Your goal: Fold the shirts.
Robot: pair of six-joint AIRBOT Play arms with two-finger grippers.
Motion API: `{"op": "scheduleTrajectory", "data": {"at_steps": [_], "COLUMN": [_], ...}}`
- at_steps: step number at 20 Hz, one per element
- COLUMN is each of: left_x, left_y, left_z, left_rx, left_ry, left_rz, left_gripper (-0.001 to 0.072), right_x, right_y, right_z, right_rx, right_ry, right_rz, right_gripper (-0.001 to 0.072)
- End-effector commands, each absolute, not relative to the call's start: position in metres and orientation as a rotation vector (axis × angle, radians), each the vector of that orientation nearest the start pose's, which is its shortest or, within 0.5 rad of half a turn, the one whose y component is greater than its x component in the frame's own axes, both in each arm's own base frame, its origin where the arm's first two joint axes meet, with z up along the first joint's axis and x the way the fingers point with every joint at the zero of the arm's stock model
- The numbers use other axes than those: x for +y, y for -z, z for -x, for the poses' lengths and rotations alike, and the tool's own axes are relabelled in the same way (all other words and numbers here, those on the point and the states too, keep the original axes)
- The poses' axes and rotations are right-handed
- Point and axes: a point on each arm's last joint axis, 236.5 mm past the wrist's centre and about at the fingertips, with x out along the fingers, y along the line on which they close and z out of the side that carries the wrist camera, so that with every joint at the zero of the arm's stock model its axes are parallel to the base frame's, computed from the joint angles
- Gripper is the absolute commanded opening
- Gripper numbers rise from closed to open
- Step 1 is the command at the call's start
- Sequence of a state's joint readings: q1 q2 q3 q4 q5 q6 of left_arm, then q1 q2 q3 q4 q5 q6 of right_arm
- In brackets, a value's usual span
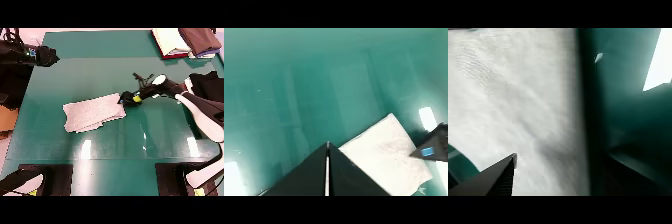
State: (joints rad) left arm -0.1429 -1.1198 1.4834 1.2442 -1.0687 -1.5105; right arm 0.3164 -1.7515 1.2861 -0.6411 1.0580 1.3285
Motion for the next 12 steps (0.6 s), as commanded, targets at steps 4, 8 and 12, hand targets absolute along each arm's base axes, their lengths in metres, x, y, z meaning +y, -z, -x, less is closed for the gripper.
{"op": "scheduleTrajectory", "data": {"at_steps": [4,8,12], "left_x": [-0.143,-0.147,-0.182], "left_y": [-0.233,-0.235,-0.237], "left_z": [-0.412,-0.410,-0.399], "left_rx": [0.708,0.709,0.703], "left_ry": [0.431,0.445,0.524], "left_rz": [0.206,0.223,0.189], "left_gripper": [0.0019,0.0019,0.0019], "right_x": [0.379,0.337,0.204], "right_y": [0.070,0.020,-0.058], "right_z": [-0.375,-0.427,-0.487], "right_rx": [1.443,1.262,1.067], "right_ry": [-0.895,-0.857,-0.634], "right_rz": [-0.491,-0.344,-0.334], "right_gripper": [0.0068,0.0018,0.0017]}}
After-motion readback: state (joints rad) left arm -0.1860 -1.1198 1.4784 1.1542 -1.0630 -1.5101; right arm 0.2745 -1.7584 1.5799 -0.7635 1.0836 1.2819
